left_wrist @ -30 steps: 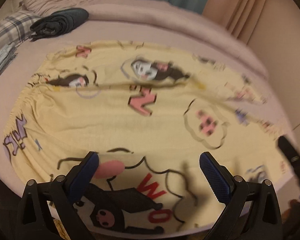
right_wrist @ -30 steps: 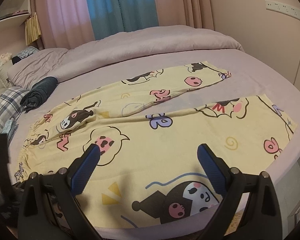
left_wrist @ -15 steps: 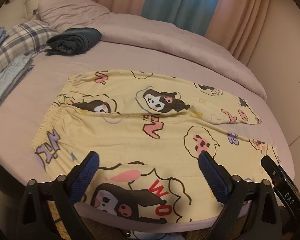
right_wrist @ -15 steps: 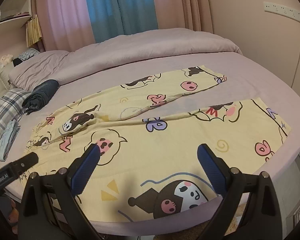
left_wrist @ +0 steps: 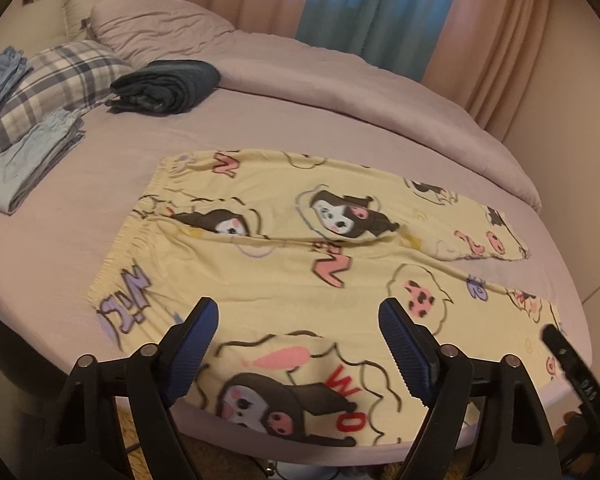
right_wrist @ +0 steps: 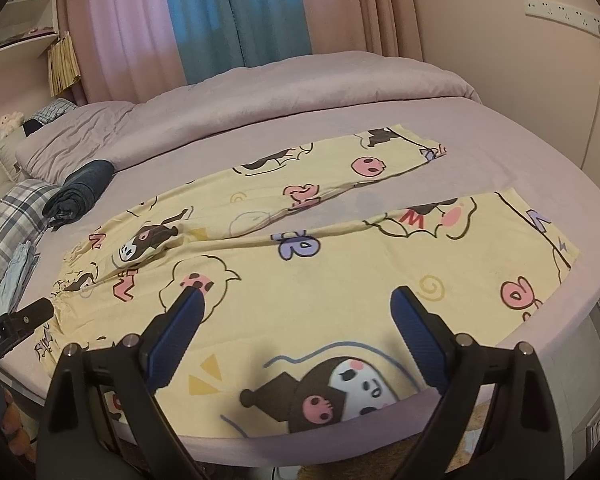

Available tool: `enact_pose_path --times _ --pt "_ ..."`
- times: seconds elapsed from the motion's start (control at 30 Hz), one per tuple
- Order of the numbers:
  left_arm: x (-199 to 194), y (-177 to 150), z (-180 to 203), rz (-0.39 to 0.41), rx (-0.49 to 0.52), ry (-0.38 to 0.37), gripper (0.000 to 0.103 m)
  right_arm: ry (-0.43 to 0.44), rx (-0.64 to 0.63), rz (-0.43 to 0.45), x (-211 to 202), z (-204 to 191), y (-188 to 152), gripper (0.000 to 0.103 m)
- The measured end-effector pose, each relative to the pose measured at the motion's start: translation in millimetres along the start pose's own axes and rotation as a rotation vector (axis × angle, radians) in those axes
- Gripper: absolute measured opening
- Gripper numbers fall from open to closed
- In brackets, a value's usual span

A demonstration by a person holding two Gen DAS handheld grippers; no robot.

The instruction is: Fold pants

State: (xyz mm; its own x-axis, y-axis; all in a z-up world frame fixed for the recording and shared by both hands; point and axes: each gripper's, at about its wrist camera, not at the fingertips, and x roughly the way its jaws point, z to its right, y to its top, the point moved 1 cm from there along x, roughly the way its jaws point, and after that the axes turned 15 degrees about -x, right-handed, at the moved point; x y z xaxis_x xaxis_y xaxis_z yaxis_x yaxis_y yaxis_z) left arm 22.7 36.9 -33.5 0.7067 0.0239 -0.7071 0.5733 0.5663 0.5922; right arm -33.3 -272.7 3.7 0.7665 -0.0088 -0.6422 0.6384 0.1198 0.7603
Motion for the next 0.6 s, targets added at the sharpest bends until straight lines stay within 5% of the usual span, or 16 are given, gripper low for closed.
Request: enact_pose_path --times 0.13,0.47,0.6 --pt "8.8 19.0 -29.4 -0.027 -0.068 0.056 0.084 -0.024 0.067 -0.003 -4.9 41.0 -1.9 0.091" --pt "30.2 45.6 -117.7 -0.058 -0.295 0.240 0.084 -0.302 0.336 -0.148 -2.1 210.2 -58.9 0.088" --pt "34.3 46.6 -139.7 -0.070 -0.361 0.277 0.084 -0.302 0.429 -0.208 12.6 252.0 -82.8 0.080"
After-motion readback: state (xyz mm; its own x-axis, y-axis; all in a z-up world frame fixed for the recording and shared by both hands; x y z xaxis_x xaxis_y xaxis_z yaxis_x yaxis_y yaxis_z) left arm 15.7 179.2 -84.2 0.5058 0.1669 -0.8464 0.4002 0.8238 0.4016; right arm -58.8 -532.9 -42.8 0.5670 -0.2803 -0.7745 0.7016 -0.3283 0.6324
